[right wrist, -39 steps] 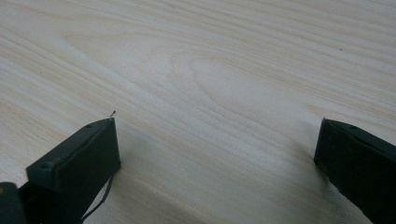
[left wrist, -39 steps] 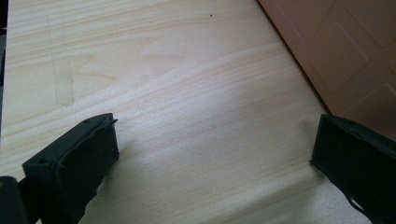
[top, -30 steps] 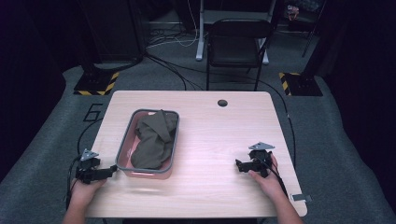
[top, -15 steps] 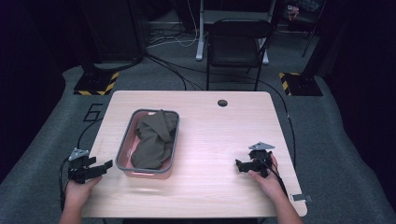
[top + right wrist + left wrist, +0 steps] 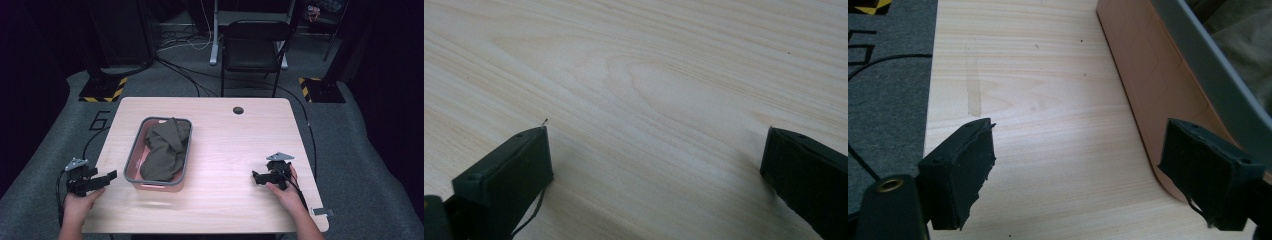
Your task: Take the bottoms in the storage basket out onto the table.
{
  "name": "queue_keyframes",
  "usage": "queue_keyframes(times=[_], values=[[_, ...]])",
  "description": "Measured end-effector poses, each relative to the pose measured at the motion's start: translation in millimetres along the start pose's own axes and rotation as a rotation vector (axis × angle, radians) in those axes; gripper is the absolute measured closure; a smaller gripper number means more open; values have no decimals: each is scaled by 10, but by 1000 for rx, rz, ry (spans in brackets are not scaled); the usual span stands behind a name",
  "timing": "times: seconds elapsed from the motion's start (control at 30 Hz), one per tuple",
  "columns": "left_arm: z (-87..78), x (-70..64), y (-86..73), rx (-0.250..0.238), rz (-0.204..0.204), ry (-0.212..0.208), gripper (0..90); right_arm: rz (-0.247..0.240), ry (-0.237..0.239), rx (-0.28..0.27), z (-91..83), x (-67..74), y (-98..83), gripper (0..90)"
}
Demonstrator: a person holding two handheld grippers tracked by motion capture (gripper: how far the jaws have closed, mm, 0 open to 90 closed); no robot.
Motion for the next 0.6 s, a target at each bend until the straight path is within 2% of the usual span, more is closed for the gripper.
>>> queue_keyframes(times=[0.03, 0.2, 0.33, 0.43, 0.5, 0.53, 0.57, 0.6], values=[[-1, 5, 13, -14, 1, 4, 127, 0, 0, 0, 0, 0, 0, 0], [-53, 12, 53, -13, -11, 0, 112, 0, 0, 0, 0, 0, 0, 0], [-84, 29, 70, -8, -36, 12, 130, 0, 0, 0, 0, 0, 0, 0], [-120, 32, 85, -13, -50, 19, 150, 1, 0, 0, 0, 1, 0, 0], [-137, 38, 112, -42, -57, 30, 172, 1, 0, 0, 0, 1, 0, 0], [-159, 38, 113, -29, -53, 26, 197, 0, 0, -1, 0, 0, 0, 0], [-165, 37, 124, -39, -58, 33, 212, 1, 0, 0, 0, 1, -1, 0], [-183, 27, 135, -41, -65, 21, 237, 0, 0, -1, 0, 0, 0, 0]])
Point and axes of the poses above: each handheld gripper's, and its own axes: z roughly forward along the jaws, y roughly out of its top, x roughly to its left, the point moved 7 cm from there along z, roughly forward along the jaws, and after that the axes turned 15 degrees about z, right-handed, at the moved point
